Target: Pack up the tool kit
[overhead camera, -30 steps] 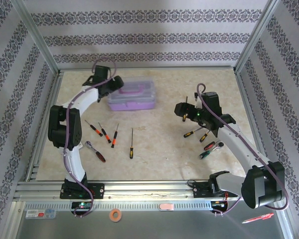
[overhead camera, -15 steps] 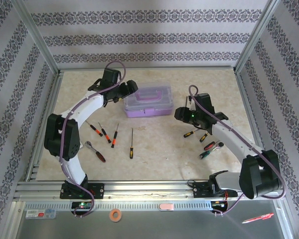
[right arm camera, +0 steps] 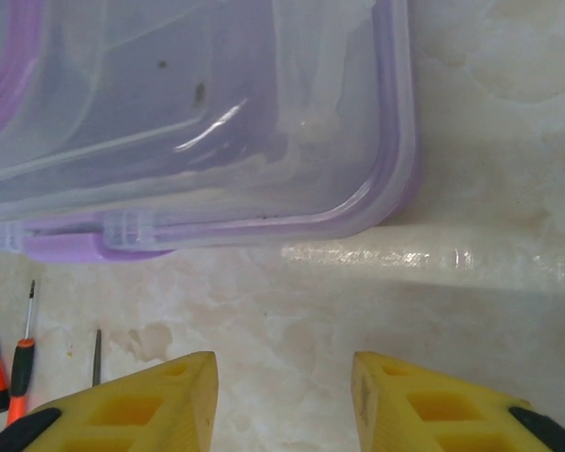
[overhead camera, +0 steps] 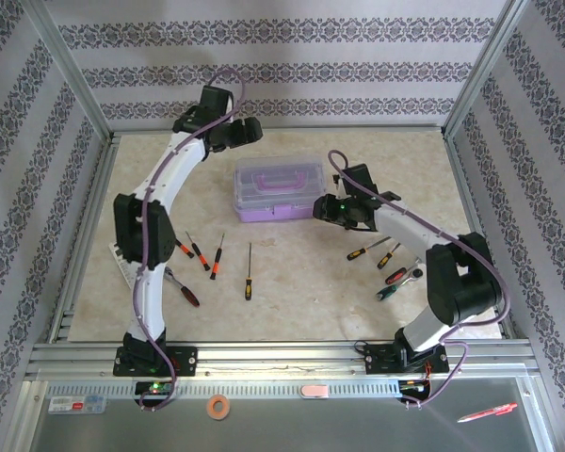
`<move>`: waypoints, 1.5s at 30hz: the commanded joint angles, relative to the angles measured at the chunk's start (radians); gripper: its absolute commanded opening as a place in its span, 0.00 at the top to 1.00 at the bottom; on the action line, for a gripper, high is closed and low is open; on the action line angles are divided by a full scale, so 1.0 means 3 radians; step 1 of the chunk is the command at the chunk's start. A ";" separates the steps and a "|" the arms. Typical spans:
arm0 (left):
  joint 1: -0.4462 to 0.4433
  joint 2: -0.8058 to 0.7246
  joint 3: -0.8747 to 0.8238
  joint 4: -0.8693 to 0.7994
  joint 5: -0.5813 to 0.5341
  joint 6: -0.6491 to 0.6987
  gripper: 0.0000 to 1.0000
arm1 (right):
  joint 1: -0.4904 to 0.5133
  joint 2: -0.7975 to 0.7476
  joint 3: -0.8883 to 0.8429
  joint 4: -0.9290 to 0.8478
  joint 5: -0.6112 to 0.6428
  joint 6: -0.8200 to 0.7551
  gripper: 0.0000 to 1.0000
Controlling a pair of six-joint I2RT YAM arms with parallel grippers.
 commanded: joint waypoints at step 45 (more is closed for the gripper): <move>-0.0502 -0.1483 -0.2110 0.0432 0.0572 -0.0175 0.16 | -0.0141 0.0496 0.1128 -0.0426 -0.0178 0.0078 0.44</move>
